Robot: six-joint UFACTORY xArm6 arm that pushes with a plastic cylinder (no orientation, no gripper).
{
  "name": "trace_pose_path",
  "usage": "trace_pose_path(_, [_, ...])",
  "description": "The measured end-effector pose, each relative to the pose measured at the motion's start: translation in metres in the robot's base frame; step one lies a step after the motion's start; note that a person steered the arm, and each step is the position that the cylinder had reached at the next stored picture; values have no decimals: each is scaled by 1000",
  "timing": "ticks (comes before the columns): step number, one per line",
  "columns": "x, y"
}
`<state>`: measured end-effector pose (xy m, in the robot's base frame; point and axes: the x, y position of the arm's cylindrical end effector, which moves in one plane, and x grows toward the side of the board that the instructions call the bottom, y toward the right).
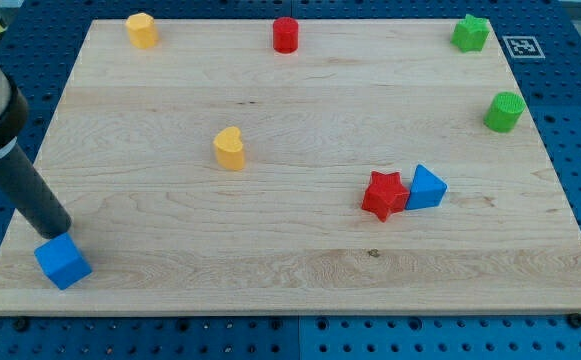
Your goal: Move the yellow heart towards bottom right
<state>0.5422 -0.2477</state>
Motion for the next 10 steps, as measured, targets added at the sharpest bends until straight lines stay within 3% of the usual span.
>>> trace_pose_path(1, [-3,0])
trace_pose_path(3, [-93,32])
trace_pose_path(4, [-108,63])
trace_pose_path(10, [-112,187])
